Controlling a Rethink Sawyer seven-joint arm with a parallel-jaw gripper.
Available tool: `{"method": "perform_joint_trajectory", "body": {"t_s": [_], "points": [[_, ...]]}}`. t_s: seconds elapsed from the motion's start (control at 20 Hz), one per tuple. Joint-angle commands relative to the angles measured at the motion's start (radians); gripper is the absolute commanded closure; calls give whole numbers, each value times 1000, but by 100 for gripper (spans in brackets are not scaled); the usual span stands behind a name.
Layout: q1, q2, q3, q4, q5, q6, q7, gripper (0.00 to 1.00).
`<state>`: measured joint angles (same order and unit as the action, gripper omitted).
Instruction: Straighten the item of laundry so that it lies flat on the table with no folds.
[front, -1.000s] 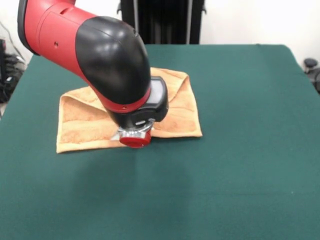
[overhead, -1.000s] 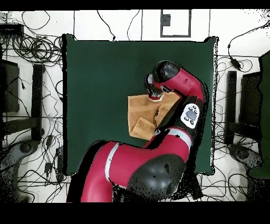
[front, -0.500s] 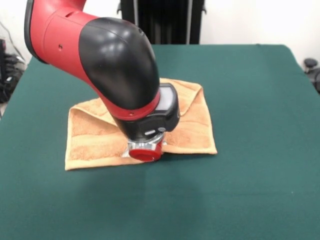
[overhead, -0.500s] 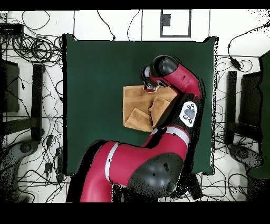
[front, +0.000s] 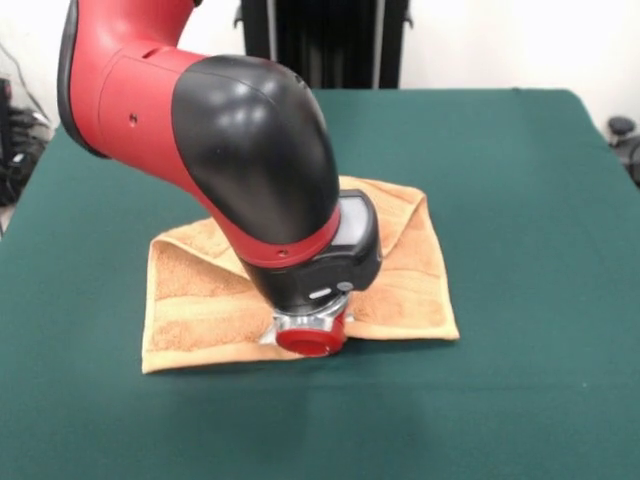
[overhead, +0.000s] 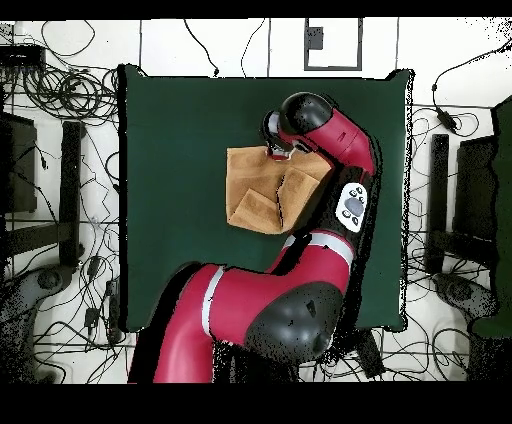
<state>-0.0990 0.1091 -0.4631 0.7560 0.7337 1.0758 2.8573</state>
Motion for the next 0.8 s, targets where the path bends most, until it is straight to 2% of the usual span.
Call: {"method": "perform_joint_trajectory", "body": {"t_s": [0.05,0.35,0.8], "points": [[53,45,119,-78,88,-28,375,100],[78,52,58,-59,58,-44,372,100],[89,95,8,-117,61,-37,425,100]]}}
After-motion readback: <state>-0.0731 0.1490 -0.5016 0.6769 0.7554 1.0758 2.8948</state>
